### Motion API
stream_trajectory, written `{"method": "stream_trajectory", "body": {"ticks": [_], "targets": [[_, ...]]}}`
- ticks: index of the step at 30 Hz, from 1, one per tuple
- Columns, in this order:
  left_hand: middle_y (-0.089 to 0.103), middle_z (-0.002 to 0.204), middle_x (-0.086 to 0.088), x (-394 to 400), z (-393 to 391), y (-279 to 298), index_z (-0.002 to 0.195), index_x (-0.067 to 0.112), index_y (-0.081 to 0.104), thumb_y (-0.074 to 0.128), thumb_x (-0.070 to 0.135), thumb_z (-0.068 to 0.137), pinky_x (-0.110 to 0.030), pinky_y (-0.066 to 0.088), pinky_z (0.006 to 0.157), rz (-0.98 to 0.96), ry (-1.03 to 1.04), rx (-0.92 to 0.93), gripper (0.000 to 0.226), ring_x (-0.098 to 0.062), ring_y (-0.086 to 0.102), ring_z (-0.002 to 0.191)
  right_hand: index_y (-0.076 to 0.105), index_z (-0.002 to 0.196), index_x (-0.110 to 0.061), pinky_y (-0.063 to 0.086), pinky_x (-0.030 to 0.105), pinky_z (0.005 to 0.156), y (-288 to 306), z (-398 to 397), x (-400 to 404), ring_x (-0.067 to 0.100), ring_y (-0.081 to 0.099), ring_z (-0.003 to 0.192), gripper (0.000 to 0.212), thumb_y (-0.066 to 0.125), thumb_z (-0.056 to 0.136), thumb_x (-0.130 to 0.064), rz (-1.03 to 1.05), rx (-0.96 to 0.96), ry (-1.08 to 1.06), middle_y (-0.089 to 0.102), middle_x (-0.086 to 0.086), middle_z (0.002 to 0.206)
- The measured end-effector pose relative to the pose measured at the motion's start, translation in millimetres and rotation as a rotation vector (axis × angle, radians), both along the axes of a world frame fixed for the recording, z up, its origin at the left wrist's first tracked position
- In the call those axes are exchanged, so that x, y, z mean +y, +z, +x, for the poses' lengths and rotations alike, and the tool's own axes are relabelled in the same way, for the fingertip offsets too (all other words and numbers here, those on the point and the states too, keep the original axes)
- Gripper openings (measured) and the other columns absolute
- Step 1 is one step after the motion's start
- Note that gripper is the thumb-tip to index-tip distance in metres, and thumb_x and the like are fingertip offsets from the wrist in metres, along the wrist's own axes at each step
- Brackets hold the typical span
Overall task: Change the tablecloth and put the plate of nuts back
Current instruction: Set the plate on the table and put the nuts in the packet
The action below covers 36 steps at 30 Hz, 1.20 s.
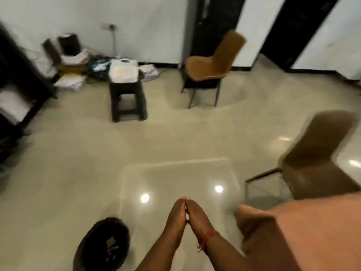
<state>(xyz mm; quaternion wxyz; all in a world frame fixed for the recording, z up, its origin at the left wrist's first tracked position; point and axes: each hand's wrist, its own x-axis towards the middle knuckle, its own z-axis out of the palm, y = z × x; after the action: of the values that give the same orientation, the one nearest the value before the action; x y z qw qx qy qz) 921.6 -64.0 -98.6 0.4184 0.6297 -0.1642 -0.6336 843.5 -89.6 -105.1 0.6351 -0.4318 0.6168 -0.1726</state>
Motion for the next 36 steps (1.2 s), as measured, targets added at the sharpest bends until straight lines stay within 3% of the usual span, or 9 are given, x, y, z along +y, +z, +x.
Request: {"method": "stream_trajectory", "body": {"ticks": [3, 8, 13, 18, 20, 23, 27, 32, 36], "targets": [[0.064, 0.104, 0.001, -26, -100, 56, 0.095, 0.019, 0.061, 0.036, 0.021, 0.106, -0.025, 0.049, 0.072, -0.137, -0.257, -0.017, 0.028, -0.008, 0.06, 0.093, 0.067, 0.108, -0.024, 0.052, 0.03, 0.087, 48, -100, -5, 0.006, 0.063, 0.103, 0.034, 0.037, 0.103, -0.037, -0.123, -0.005, -0.176, 0.069, -0.006, 0.112], [0.067, 0.1, -0.005, -16, -277, 93, 0.092, 0.016, 0.064, 0.038, 0.017, 0.104, -0.033, 0.051, 0.073, -0.327, -0.613, -0.163, 0.029, -0.013, 0.062, 0.089, 0.066, 0.101, -0.02, 0.053, 0.03, 0.084, 94, -279, 34, 0.014, 0.067, 0.091, 0.027, 0.045, 0.097, -0.038, -0.268, -0.039, -0.536, 0.069, 0.008, 0.102], [0.069, 0.112, 0.005, 34, -447, 79, 0.113, 0.024, 0.066, 0.04, 0.035, 0.103, -0.032, 0.051, 0.073, -0.278, -0.836, -0.026, 0.03, -0.009, 0.062, 0.106, 0.068, 0.101, -0.024, 0.05, 0.028, 0.072, 96, -446, 116, 0.014, 0.067, 0.095, 0.038, 0.04, 0.093, -0.049, -0.296, 0.015, -0.702, 0.072, -0.004, 0.098], [0.074, 0.101, 0.011, 110, -581, 54, 0.106, 0.029, 0.069, 0.044, 0.039, 0.1, -0.029, 0.053, 0.069, -0.153, -0.957, 0.061, 0.028, -0.007, 0.065, 0.103, 0.069, 0.102, -0.028, 0.053, 0.052, 0.088, 63, -578, 194, 0.024, 0.066, 0.102, 0.048, 0.043, 0.081, -0.063, -0.201, 0.04, -0.867, 0.072, 0.0, 0.104], [0.075, 0.096, 0.015, 129, -616, 42, 0.102, 0.032, 0.071, 0.043, 0.039, 0.1, -0.029, 0.053, 0.071, -0.105, -0.998, 0.062, 0.03, -0.007, 0.066, 0.102, 0.07, 0.1, -0.028, 0.051, 0.053, 0.095, 48, -612, 216, 0.023, 0.065, 0.104, 0.042, 0.046, 0.084, -0.057, -0.175, 0.044, -0.903, 0.072, 0.0, 0.105], [0.074, 0.099, 0.011, 145, -644, 24, 0.102, 0.031, 0.069, 0.045, 0.039, 0.1, -0.03, 0.054, 0.073, -0.035, -1.011, -0.001, 0.025, -0.008, 0.066, 0.101, 0.068, 0.105, -0.025, 0.049, 0.04, 0.094, 36, -646, 241, 0.015, 0.063, 0.097, 0.032, 0.049, 0.093, -0.048, -0.157, 0.109, -0.906, 0.07, -0.006, 0.102], [0.06, 0.094, -0.002, 143, -668, -3, 0.096, 0.019, 0.054, 0.054, 0.028, 0.099, -0.032, 0.051, 0.072, 0.056, -0.879, -0.12, 0.009, -0.015, 0.061, 0.082, 0.06, 0.116, -0.016, 0.042, 0.012, 0.069, 17, -690, 262, 0.009, 0.057, 0.085, 0.022, 0.056, 0.095, -0.023, -0.154, 0.281, -1.088, 0.061, -0.005, 0.099], [0.055, 0.071, -0.004, 128, -700, -30, 0.082, 0.012, 0.056, 0.056, 0.014, 0.095, -0.026, 0.042, 0.059, 0.084, -0.677, -0.189, 0.013, -0.016, 0.05, 0.059, 0.053, 0.124, -0.008, 0.047, 0.037, 0.081, -16, -743, 251, 0.026, 0.06, 0.092, 0.038, 0.057, 0.092, -0.028, 0.038, 0.264, -1.23, 0.065, 0.012, 0.108], [0.059, 0.077, -0.008, 116, -728, -41, 0.101, 0.008, 0.062, 0.058, 0.01, 0.093, -0.032, 0.045, 0.062, 0.13, -0.583, -0.136, 0.009, -0.019, 0.052, 0.063, 0.059, 0.114, -0.007, 0.053, 0.046, 0.093, -40, -766, 225, 0.029, 0.066, 0.098, 0.026, 0.063, 0.093, -0.021, 0.061, 0.198, -1.317, 0.069, 0.015, 0.112]]}}
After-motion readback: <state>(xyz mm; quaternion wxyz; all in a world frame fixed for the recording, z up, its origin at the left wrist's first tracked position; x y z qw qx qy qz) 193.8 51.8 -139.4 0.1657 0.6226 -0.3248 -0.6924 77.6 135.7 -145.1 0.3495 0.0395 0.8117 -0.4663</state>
